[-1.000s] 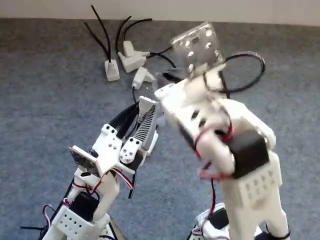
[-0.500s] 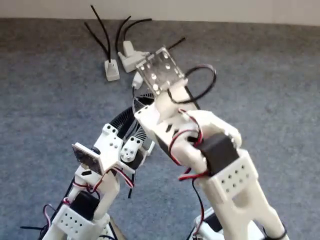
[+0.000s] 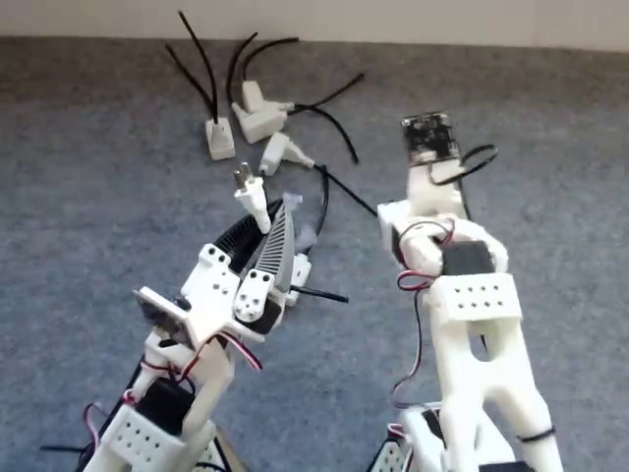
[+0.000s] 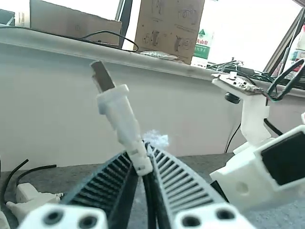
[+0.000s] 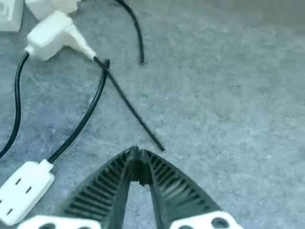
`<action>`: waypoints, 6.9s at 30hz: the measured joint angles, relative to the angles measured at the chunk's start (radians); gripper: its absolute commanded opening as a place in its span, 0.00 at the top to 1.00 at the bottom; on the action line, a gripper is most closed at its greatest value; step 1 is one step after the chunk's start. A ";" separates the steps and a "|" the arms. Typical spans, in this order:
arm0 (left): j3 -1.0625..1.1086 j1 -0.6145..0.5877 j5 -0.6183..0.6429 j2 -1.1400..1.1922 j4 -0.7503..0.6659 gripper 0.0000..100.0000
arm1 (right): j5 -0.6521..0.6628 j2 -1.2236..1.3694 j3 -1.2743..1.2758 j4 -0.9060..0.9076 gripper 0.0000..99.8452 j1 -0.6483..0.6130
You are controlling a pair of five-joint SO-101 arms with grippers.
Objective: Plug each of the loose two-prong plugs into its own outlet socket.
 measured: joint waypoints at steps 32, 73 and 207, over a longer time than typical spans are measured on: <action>-0.002 -0.598 -0.588 0.000 1.053 0.96 | -0.178 0.000 0.313 -0.038 0.99 0.104; -0.970 -0.789 -0.585 1.508 1.347 0.77 | -0.199 0.000 0.557 -0.325 0.99 0.084; -0.074 -0.388 0.012 0.166 0.284 0.99 | -0.199 0.000 0.571 -0.354 0.99 0.060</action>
